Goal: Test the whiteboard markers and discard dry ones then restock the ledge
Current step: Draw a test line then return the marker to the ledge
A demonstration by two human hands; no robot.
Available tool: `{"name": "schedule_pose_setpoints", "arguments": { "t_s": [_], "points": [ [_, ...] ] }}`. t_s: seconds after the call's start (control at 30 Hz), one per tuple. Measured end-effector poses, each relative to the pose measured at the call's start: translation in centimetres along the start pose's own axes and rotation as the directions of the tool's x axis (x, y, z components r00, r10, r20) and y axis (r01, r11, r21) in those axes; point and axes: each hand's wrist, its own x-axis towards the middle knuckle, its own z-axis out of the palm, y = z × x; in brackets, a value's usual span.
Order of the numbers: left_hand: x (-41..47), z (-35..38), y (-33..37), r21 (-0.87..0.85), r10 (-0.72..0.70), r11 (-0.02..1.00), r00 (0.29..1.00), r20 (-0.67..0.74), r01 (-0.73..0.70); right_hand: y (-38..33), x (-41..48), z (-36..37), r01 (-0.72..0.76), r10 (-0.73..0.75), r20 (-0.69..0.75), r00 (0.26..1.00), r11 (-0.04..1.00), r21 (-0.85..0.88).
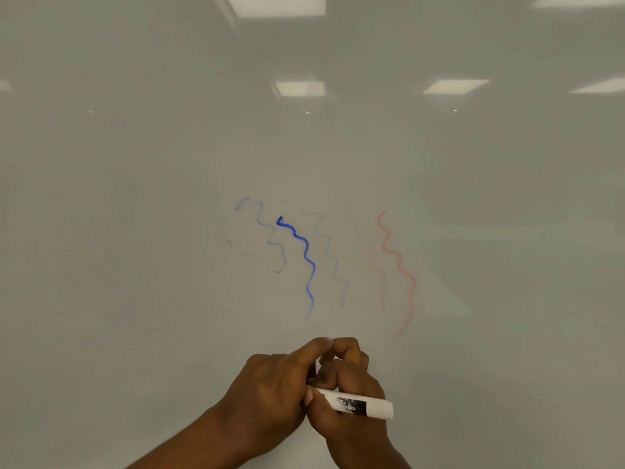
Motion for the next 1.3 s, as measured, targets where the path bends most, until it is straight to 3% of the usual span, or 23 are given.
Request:
{"name": "schedule_pose_setpoints", "arguments": {
  "t_s": [0.17,0.23,0.33,0.4,0.47,0.57,0.7,0.8,0.9,1.07,1.17,1.3],
  "points": [
    [-0.6,-0.3,0.0,0.065,-0.05,0.997,0.997,0.066,0.046,1.1,0.0,1.3,0.064,-0.063,0.019,0.998,0.997,-0.034],
    [-1.1,-0.3,-0.2,0.162,-0.105,0.983,0.987,0.124,0.085,1.6,-0.7,1.6,-0.037,0.036,0.084,0.996,0.999,0.012],
    [-2.5,-0.4,-0.8,0.267,-0.14,0.959,0.974,0.178,0.089,1.3,-2.6,1.5,-0.268,0.216,0.238,0.947,0.939,0.215],
    [-3.8,-0.3,-1.7,0.285,-0.1,0.957,0.987,0.126,0.06,0.6,-3.5,1.2,-0.306,0.246,0.219,0.944,0.902,0.304],
    [-5.5,-0.5,-3.0,0.3,-0.117,0.951,0.987,0.114,0.078,0.0,-4.1,1.3,-0.326,0.289,0.168,0.942,0.906,0.269],
    [-8.4,-0.9,-5.1,0.305,-0.138,0.949,0.974,0.181,0.077,-0.2,-4.8,2.1,-0.116,0.108,0.139,0.984,0.992,0.053],
    [-12.0,-2.0,-6.8,0.335,-0.104,0.942,0.974,0.203,0.031,-0.8,-5.9,5.0,0.128,-0.091,0.272,0.958,0.984,-0.123],
    [-14.2,-3.1,-7.6,0.382,-0.086,0.924,0.965,0.248,-0.016,-1.3,-7.5,7.6,0.207,-0.161,0.252,0.954,0.964,-0.166],
    [-16.7,-4.4,-8.4,0.431,-0.161,0.902,0.94,0.301,0.017,-1.3,-9.9,10.8,0.161,-0.114,0.238,0.965,0.968,-0.191],
    [-22.2,-6.9,-11.1,0.56,-0.488,0.8,0.777,0.397,0.217,-0.9,-16.3,16.4,-0.073,0.11,0.273,0.956,0.987,-0.142],
    [-27.1,-7.5,-12.8,0.623,-0.616,0.731,0.664,0.424,0.28,-0.4,-21.0,19.5,-0.291,0.323,0.331,0.886,0.946,-0.143],
    [-34.0,-7.1,-14.3,0.652,-0.683,0.707,0.506,0.527,0.275,0.4,-26.1,24.0,-0.284,0.399,0.454,0.797,0.91,-0.3]
  ]
}}
